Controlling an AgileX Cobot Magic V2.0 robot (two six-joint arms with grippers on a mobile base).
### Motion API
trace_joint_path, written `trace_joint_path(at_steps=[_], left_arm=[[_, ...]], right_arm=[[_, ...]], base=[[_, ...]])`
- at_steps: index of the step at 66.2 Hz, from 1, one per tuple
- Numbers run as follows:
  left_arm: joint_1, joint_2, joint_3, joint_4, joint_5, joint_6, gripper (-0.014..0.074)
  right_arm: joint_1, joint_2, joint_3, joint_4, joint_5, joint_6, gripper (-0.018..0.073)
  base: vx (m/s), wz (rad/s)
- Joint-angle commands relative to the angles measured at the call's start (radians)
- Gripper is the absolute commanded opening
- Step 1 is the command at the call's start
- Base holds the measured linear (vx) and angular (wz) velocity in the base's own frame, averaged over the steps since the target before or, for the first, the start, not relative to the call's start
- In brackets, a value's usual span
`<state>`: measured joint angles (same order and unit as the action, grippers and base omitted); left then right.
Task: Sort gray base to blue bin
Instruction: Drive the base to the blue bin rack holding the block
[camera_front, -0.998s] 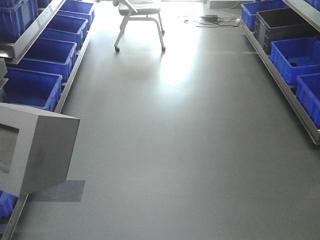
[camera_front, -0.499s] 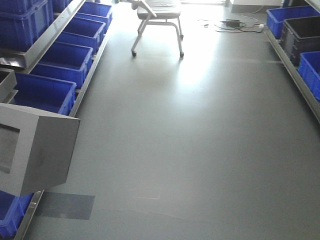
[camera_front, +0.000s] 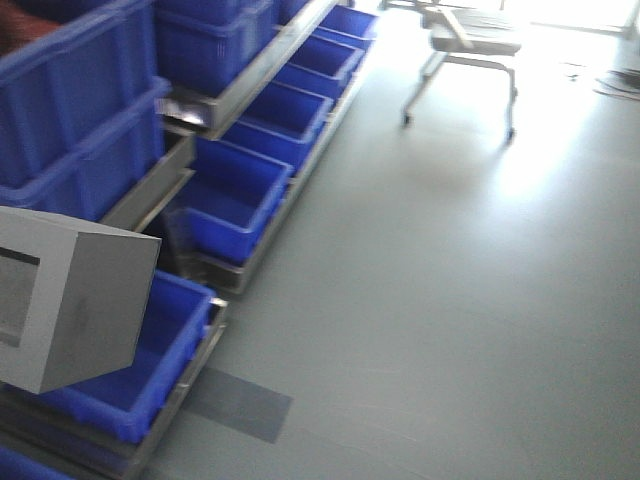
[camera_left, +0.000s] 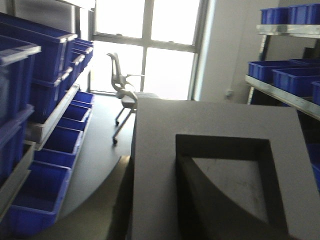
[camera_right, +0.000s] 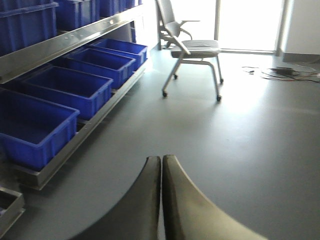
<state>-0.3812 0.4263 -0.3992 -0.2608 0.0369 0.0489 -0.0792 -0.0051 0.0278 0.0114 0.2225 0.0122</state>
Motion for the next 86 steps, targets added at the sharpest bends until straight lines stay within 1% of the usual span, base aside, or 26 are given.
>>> trace_joint_path(at_steps=[1,35,86], left_arm=[[-0.005,0.005,-0.031,-0.010,-0.109,-0.012,0.0002],[-0.005,0.005,-0.031,-0.010,-0.109,-0.012,0.0002],[-0.005,0.005,-0.031,-0.010,-0.109,-0.012,0.0002]], right_arm=[[-0.002,0.018,0.002,-0.004,-0.072,-0.012,-0.0005],[-0.002,0.018,0.002,-0.004,-0.072,-0.012,-0.0005],[-0.002,0.018,0.002,-0.004,-0.072,-0.012,-0.0005]], base=[[0.14,0.76],[0.14,0.73],[0.13,0.60]])
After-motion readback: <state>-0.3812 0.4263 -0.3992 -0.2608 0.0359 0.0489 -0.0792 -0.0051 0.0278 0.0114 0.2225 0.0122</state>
